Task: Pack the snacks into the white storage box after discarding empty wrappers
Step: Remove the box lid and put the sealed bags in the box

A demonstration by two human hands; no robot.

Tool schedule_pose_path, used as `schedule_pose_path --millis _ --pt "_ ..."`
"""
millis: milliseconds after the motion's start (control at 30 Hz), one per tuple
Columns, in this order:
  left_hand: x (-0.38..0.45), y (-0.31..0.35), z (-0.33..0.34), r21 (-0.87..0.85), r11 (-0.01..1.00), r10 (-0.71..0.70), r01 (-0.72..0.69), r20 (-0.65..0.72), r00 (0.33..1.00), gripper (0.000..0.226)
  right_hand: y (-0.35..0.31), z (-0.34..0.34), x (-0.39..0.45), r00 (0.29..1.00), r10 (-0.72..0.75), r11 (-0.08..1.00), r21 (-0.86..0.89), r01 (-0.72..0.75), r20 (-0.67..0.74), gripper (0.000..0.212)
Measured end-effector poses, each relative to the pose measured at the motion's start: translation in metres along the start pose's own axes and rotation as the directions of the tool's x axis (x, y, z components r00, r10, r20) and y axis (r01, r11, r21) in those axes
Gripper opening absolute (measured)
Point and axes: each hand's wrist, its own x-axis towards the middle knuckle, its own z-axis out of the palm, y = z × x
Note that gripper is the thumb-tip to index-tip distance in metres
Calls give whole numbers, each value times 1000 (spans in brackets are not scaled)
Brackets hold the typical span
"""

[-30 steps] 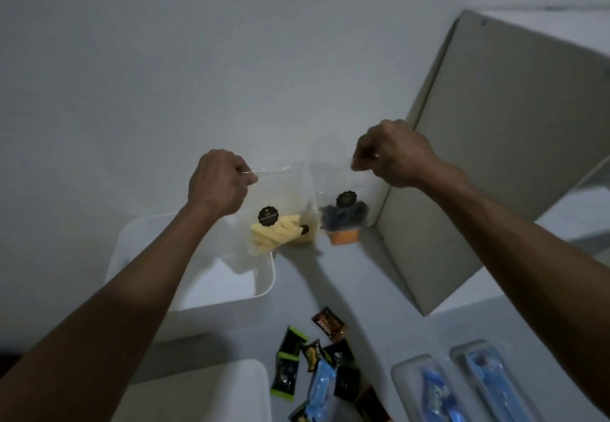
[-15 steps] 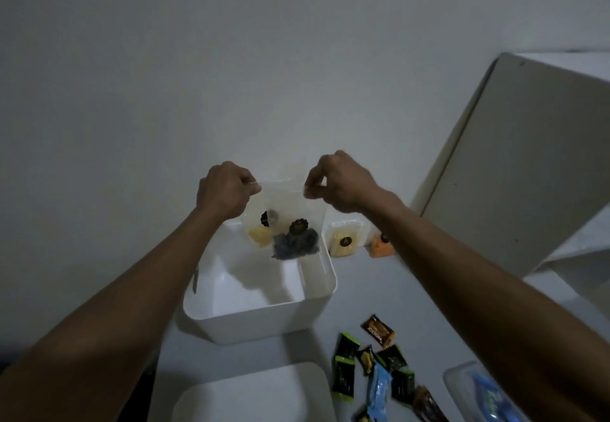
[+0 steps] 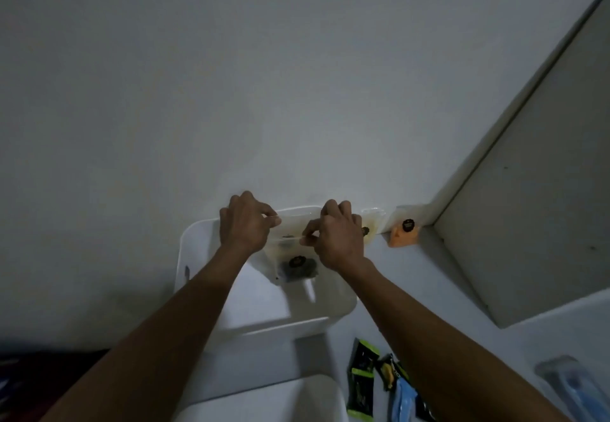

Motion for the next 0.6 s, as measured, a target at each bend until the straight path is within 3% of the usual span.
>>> schedule_pose_path --millis 367,600 --pt "13 -6 49 -1 1000 10 -10 -34 999 15 28 50 27 997 -1 999 -34 -2 -83 20" --pt "12 -12 50 -15 1000 -10 9 -34 999 27 31 53 30 998 20 999 -36 -23 -66 33"
